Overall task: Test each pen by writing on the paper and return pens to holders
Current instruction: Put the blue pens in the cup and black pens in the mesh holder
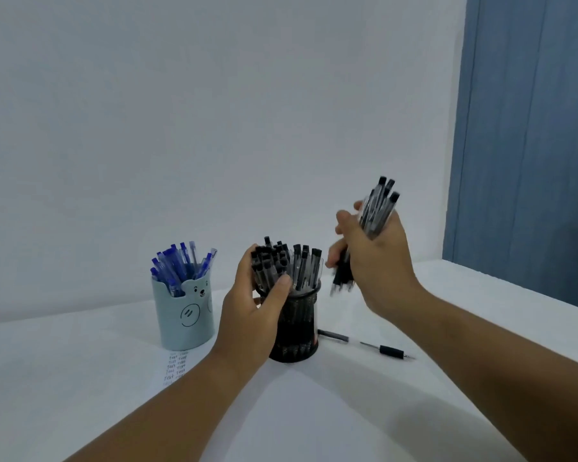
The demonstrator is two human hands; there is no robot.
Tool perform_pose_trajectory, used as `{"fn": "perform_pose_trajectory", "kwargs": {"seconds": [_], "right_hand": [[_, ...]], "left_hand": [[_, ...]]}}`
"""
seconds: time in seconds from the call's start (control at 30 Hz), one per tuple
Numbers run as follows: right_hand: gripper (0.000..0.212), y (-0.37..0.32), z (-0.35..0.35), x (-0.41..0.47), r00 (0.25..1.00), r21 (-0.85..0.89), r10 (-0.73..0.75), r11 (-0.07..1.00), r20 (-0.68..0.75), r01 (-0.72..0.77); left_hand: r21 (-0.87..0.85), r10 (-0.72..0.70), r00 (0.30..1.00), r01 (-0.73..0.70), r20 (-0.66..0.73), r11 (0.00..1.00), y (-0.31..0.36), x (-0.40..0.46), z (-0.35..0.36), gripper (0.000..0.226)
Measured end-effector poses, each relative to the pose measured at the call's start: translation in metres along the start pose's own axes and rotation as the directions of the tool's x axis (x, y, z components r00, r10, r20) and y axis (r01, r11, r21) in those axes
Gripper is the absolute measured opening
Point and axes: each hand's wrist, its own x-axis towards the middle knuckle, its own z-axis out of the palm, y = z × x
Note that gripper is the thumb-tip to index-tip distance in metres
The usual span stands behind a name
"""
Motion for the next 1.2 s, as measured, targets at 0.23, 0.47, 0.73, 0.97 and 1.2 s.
{"fn": "perform_pose_trajectory", "kwargs": {"seconds": [0.23, 0.47, 0.73, 0.97, 1.2], "right_hand": [[0.015, 0.001, 0.047, 0.005, 0.994, -0.119, -0.010, 0.993, 0.108, 0.023], [0.006, 0.019, 0.056, 0.005, 0.997, -0.076, -0.001, 0.997, 0.072, 0.006], [0.065, 0.037, 0.051, -0.005, 0.976, -0.493, -0.068, 0.855, 0.207, 0.164], [0.086, 0.028, 0.041, -0.008, 0.969, -0.201, 0.152, 0.973, 0.195, -0.112], [0.026, 0.024, 0.049, 0.008, 0.998, -0.011, 0.059, 0.998, 0.003, -0.059]], "left_hand": [[0.040, -0.024, 0.999, 0.025, -0.034, 0.999, 0.009, 0.006, -0.001, 0.049], [0.043, -0.032, 0.998, 0.030, 0.055, 0.999, 0.013, 0.011, 0.001, 0.053], [-0.043, -0.122, 0.989, 0.126, 0.080, 0.991, 0.011, 0.022, 0.000, 0.079], [-0.086, -0.124, 0.985, 0.134, 0.119, 0.987, 0.024, 0.027, -0.003, 0.070], [0.005, -0.104, 0.992, 0.104, 0.065, 0.995, 0.036, 0.031, 0.001, 0.067]]}}
